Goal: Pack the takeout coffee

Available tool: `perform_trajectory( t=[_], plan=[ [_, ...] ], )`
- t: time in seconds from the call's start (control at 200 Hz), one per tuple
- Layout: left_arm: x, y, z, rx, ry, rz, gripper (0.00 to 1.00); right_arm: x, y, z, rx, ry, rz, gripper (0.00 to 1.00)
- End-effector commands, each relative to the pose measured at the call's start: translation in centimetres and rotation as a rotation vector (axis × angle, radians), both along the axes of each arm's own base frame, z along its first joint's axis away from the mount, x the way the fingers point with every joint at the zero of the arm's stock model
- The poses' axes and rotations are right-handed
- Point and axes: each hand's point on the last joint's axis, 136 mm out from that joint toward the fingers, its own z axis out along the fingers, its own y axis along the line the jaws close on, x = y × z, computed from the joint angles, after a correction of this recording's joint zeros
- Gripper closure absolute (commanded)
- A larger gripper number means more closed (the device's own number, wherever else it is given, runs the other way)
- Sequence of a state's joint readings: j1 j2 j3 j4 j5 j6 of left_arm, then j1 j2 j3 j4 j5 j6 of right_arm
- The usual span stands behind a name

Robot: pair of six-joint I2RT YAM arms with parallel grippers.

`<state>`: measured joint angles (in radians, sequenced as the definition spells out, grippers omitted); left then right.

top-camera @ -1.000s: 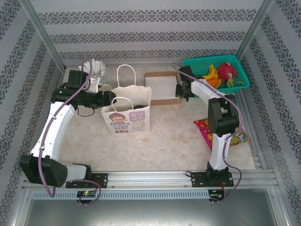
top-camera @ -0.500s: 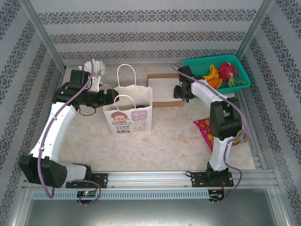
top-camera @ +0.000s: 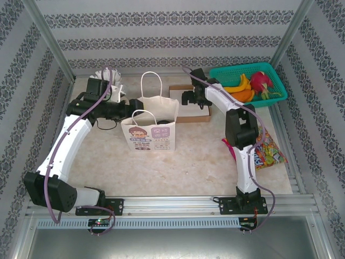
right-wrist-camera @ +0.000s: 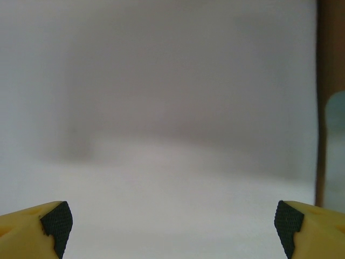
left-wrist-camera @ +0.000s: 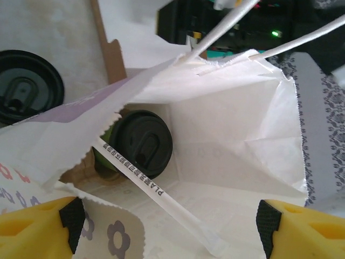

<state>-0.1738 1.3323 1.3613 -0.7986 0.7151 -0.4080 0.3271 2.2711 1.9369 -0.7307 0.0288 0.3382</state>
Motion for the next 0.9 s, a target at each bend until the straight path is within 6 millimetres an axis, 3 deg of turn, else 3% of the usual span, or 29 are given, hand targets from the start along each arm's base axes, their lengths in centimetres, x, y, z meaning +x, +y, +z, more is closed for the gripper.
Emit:
perform_trajectory(
  t=[0.0, 0.235, 0.34, 0.475, 0.799, 0.894],
  plan=[
    [0.5, -1.3, 1.4, -0.051, -0.024, -0.020, 0.14, 0.0, -0.1, -0.6, -0.013, 0.048, -0.024, 0.02],
    [0.3, -1.0, 2.0, -0.062, -0.013, 0.024, 0.11, -0.2, -0.3, -2.2, -0.040, 0.085, -0.033, 0.06],
    [0.3, -0.1, 2.2, -0.020, -0.037, 0.069, 0.08, -0.2, -0.7, -2.5, -0.073, 0.101, -0.037, 0.29],
    [0.5, 1.2, 2.2, 0.037, -0.071, 0.128, 0.04, -0.8, -0.5, -3.9, -0.084, 0.156, -0.016, 0.49],
    [0.6, 2.2, 2.1, 0.090, -0.085, 0.168, 0.00, -1.0, 0.8, -4.5, -0.057, 0.170, 0.022, 0.85],
    [0.6, 2.3, 2.1, 0.099, -0.089, 0.169, 0.00, -0.6, 0.7, -3.3, -0.070, 0.130, 0.016, 1.00]
  ],
)
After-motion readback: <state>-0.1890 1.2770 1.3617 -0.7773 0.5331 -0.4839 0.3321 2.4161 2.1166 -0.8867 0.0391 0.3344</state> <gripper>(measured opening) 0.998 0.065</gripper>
